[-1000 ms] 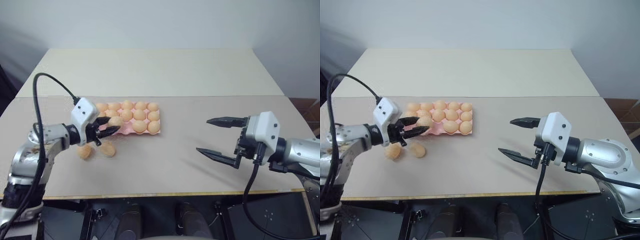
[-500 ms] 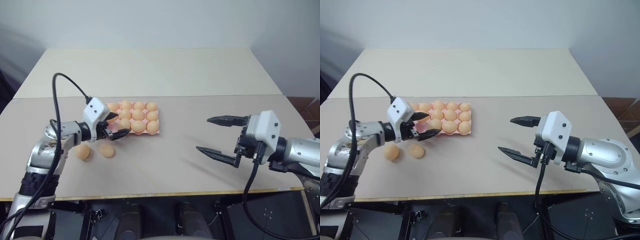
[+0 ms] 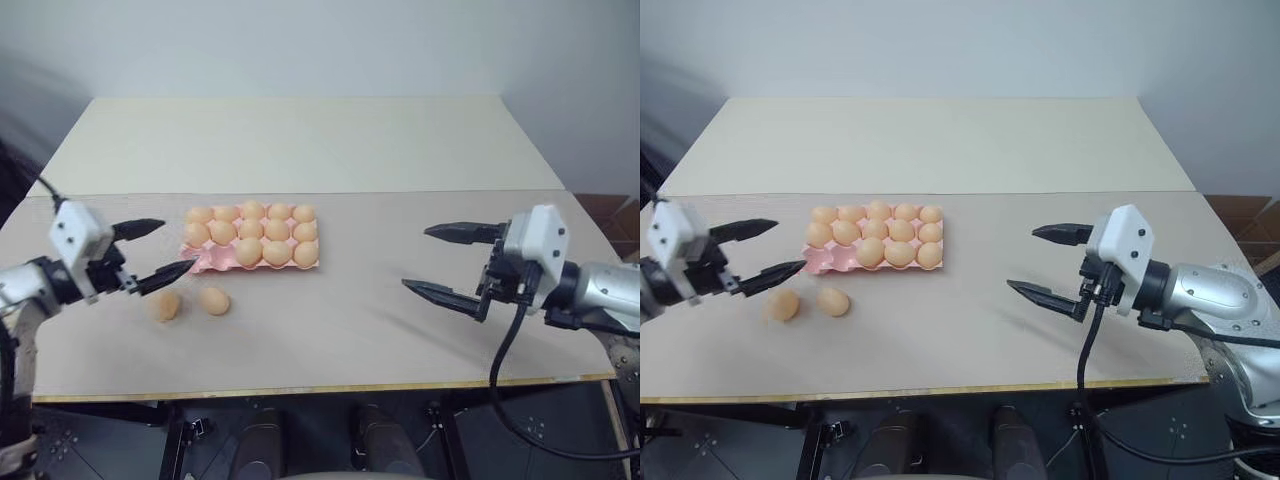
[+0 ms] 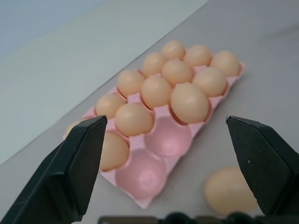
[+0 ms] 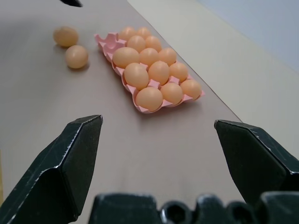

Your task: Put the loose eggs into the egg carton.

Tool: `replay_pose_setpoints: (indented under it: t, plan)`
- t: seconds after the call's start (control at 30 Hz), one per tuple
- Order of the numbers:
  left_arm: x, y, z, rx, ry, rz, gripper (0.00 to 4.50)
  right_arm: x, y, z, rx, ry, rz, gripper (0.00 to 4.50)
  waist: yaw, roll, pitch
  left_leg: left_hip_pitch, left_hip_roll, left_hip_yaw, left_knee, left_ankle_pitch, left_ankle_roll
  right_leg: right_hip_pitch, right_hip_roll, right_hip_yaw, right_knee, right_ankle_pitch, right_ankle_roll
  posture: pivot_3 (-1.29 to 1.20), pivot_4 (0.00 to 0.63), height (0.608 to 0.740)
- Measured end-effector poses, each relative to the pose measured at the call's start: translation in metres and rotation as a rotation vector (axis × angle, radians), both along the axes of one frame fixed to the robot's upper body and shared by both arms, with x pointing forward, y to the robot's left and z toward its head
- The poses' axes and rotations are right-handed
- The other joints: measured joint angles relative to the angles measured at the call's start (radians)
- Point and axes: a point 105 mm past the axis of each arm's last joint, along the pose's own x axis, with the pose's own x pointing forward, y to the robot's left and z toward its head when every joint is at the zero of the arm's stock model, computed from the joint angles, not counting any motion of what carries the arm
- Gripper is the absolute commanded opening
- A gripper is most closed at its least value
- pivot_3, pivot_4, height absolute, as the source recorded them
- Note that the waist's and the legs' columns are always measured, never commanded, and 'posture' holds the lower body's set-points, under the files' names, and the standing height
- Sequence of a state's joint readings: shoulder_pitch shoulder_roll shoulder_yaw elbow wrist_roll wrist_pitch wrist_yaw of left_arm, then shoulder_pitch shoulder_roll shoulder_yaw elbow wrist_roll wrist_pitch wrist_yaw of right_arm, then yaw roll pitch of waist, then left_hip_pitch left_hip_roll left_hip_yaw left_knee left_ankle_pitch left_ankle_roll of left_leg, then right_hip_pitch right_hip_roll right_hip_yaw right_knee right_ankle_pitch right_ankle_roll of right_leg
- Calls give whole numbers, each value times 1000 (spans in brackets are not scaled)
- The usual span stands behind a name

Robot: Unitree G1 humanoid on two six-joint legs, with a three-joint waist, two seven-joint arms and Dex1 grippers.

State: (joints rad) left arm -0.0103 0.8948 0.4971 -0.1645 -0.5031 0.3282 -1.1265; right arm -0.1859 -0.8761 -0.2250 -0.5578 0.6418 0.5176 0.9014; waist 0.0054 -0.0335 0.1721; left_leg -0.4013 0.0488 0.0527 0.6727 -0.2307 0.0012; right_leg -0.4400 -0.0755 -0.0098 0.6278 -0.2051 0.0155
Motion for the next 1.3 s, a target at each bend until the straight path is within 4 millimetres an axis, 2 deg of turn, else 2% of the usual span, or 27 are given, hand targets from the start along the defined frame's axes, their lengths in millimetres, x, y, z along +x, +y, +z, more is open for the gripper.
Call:
replay_pose_setpoints:
  t: [0.1, 0.17, 0.37, 0.47, 0.77, 0.93, 1.03, 1.13, 1.3]
  plan:
    - [-20, 2, 0, -22, 17, 14, 4442, 1, -3, -1, 3, 12, 0, 4500, 3, 0, 0, 0, 0, 0, 0, 0, 0, 0, 0, -1, 0, 0, -1, 0, 150, 740]
    - [-26, -1, -3, -30, 23, 27, 4442, 1, -3, -2, 2, 14, 5, 4500, 9, 0, 0, 1, 0, 0, 0, 0, 0, 1, 0, -1, 0, -3, -4, 0, 150, 740]
    - [-30, -11, -5, -63, 21, 41, 4442, 0, -2, -2, -1, 16, 18, 4500, 7, 0, 0, 1, 1, 0, 3, 0, 0, 1, 0, -1, 1, -2, -4, 0, 150, 740]
    - [-26, -12, -10, -38, 33, 51, 4442, -1, -2, -2, -2, 18, 20, 4500, 7, 0, 0, 1, 0, 0, 3, 0, 0, 1, 1, 0, 1, -2, -4, 0, 150, 740]
    - [0, -32, -44, 109, 102, 17, 4442, 0, -2, -1, -1, 12, 16, 4500, 7, 0, 0, 0, 0, 0, 3, 0, 0, 1, 0, 0, 1, -2, -4, 0, 150, 740]
    - [11, -32, -67, 170, 155, 27, 4442, -4, -2, -1, 0, 5, 10, 4500, 4, 0, 0, -2, 0, 0, 2, 0, 0, 0, 1, 0, 0, -1, -1, 0, 150, 740]
    - [12, -32, -73, 180, 176, 26, 4442, -6, -3, -1, 0, 3, 3, 4500, 4, 0, 0, -2, 0, 0, 2, 0, 0, -1, 0, 0, 0, 0, 0, 0, 150, 740]
    - [14, -31, -78, 199, 187, 27, 3845, -6, -3, -1, 1, 0, -3, 4500, 6, 0, 0, -2, 0, 0, 2, 0, 0, -1, 0, 0, 0, 0, -1, 0, 150, 740]
    - [17, -33, -82, 204, 193, 23, 2343, -6, -4, 0, 2, -4, -6, 4500, 6, 0, 0, -2, 0, 0, 3, 0, 0, -1, 0, 0, 0, -1, -2, 0, 150, 740]
